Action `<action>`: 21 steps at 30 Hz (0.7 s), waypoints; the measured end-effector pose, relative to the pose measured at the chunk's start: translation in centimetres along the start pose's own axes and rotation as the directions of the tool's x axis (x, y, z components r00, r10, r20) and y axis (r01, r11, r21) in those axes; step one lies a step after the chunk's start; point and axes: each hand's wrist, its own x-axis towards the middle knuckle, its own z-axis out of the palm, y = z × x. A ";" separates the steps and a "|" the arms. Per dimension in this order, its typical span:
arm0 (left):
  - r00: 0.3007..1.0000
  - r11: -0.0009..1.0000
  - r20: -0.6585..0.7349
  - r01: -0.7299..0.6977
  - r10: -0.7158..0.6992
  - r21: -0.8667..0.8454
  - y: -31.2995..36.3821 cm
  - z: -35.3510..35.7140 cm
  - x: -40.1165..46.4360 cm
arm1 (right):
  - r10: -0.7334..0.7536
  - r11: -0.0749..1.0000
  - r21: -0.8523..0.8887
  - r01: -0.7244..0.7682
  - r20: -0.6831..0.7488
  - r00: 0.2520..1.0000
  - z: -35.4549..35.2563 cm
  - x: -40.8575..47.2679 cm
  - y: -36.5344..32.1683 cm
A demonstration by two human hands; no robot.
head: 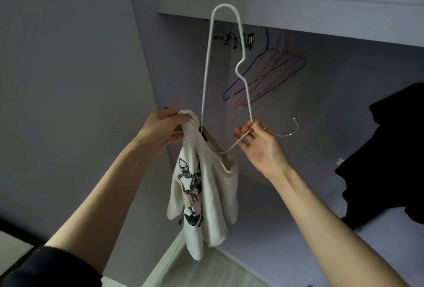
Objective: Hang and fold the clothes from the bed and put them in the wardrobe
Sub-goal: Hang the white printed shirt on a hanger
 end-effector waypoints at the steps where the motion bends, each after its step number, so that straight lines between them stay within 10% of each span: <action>1: 1.000 1.000 0.003 -0.008 0.008 -0.007 0.3 0.2 -0.1 | 0.000 1.000 -0.030 0.000 -0.010 1.000 0.1 0.1 0.3; 10: 0.990 0.989 -0.065 -0.116 0.122 0.088 2.2 -1.5 -0.2 | -0.003 0.855 -0.517 -0.048 -0.097 0.995 -3.6 -0.3 1.9; 21: 0.948 0.921 -0.283 -0.023 0.143 0.388 -1.5 -4.2 2.1 | -0.110 -0.048 -0.998 0.039 0.044 0.993 -3.3 2.1 -5.2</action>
